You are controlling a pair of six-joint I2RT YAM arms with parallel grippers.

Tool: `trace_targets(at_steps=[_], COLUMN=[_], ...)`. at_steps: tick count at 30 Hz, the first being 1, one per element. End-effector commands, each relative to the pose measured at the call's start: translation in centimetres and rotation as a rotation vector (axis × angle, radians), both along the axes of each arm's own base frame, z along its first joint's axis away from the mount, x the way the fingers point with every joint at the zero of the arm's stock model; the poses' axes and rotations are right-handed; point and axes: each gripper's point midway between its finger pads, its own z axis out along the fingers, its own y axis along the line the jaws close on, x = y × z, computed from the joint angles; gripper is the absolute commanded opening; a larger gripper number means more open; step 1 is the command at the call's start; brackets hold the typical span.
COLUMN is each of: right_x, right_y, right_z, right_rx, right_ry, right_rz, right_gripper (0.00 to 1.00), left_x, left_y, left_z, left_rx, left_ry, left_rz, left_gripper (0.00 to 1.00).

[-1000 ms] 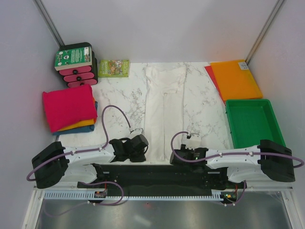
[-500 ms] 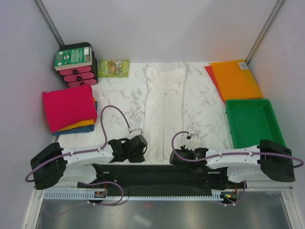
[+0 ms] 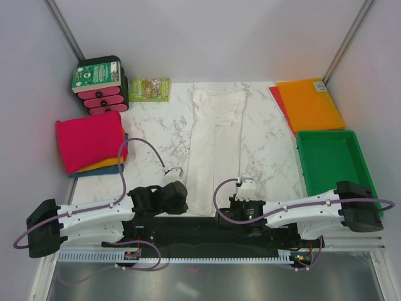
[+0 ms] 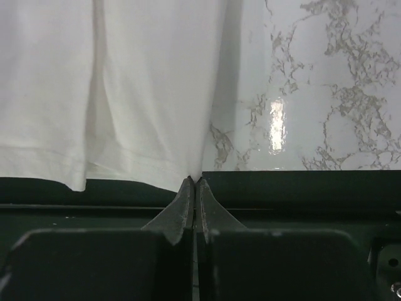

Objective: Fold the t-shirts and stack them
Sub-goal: Fold the tshirt

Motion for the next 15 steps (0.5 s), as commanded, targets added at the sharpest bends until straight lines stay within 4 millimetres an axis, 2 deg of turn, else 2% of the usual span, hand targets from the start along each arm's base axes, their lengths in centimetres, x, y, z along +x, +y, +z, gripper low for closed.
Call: trace_targets(at_steps=[1,6,9,12,13,14,15], right_x=[1.3,2.3,3.7,5.8,6.5,7.9,8.7], right_y=[-0.4,-0.2,-0.5,-1.4,-1.7,-2.1,-2.6], right_z=[2.7,5.7,8.0,9.6,10.2,10.5,10.7], right_rx=[-0.048,-0.011,0.014,0.004,0.008,0.005,-0.039], right_ry=[-0.137,-0.217,-0.280,-0.308,-0.317,-0.322,-0.326], right_rz=[-0.024,-0.043,-0.069,-0.107,-0.121,-0.161,-0.139], right_gripper=[0.00,0.00,0.00,0.00,0.00,0.00,0.00], left_x=[1.8,2.7,3.7,4.8,5.5,5.9,6.6], left_y=[0.5,0.8,0.0,-0.3,-0.6,-0.8,-1.4], left_z=[3.0,4.9,7.5,8.8,9.8,9.7,10.6], left_rx=[-0.021,-0.015,-0.033,-0.003,-0.001,0.032,0.026], left_ry=[-0.125,-0.180,-0.234,-0.284,-0.308,-0.316,-0.331], left_rz=[0.046,0.056,0.057,0.054,0.064,0.050,0.051], left_gripper=[0.02,0.02,0.02,0.02,0.02,0.02,0.02])
